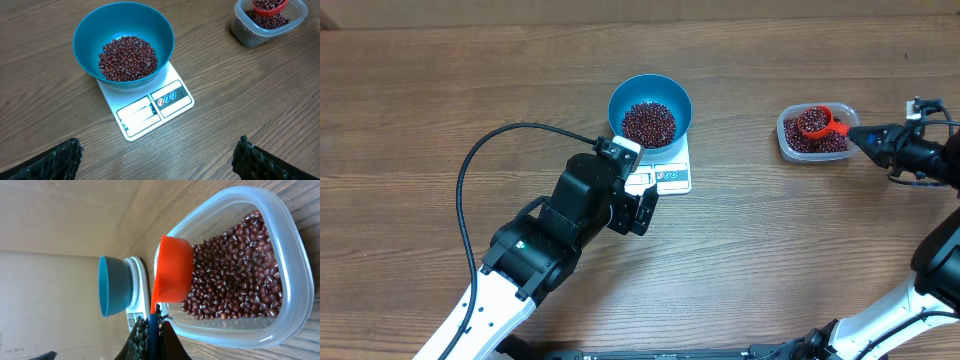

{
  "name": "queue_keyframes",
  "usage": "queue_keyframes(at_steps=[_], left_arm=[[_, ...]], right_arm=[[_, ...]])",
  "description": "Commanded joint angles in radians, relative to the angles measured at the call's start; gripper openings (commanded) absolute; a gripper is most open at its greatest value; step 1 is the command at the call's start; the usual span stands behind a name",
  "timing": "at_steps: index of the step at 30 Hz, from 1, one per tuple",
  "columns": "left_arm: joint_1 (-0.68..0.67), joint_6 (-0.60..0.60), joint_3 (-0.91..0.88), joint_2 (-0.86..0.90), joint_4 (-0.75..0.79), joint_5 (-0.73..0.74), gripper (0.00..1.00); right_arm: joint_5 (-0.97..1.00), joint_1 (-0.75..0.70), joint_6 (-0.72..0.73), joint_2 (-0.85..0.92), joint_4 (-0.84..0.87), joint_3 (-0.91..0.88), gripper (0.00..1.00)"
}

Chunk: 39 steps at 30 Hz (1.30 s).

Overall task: Scoop item into bowl and weigh 150g on scale
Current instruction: 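Dig the red scoop into the beans and fill it with the right gripper, then carry the filled scoop left over the teal bowl with the right gripper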

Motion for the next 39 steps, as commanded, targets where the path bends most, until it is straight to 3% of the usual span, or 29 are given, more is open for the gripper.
queue_keyframes(at_steps=[1,23,39], left_arm=[[0.004,0.022,-0.009,-0.002,0.003,0.002,0.99],[0.004,0.022,-0.009,-0.002,0.004,0.002,0.99],[0.004,0.022,-0.009,-0.002,0.004,0.009,0.99]], right_arm=[[-0.076,-0.008,-0.011,0.004,0.002,-0.009,0.04],[-0.328,0.014,-0.016,0.003,-0.064,-0.009,0.04],[-0.352,0.292,-0.037,0.003,-0.071,-0.008,0.04]])
